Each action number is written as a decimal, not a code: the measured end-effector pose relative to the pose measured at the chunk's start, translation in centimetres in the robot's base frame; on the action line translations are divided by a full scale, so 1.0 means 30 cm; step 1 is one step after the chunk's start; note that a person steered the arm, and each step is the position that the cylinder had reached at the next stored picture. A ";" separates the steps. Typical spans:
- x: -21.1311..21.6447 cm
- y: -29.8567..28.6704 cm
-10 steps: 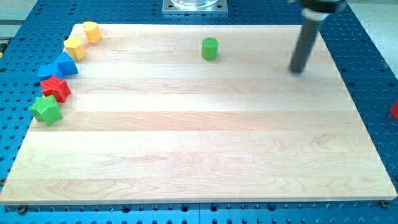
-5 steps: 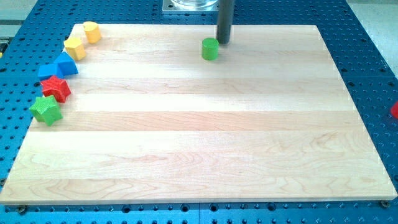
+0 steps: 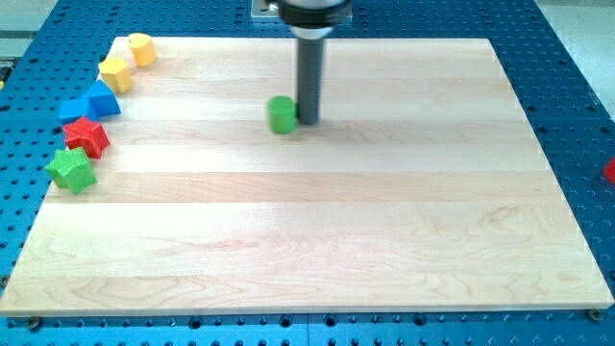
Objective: Move green circle below green star
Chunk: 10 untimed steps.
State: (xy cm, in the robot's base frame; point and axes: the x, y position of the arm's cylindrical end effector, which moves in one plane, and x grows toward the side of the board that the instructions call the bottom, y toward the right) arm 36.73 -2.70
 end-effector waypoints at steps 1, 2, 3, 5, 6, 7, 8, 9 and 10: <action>0.235 -0.356; 0.291 -0.296; 0.178 -0.196; 0.017 -0.302; 0.171 -0.592; 0.423 -0.700; 0.482 -0.695; 0.548 -0.582; 0.639 -0.417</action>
State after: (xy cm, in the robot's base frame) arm 55.89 -15.20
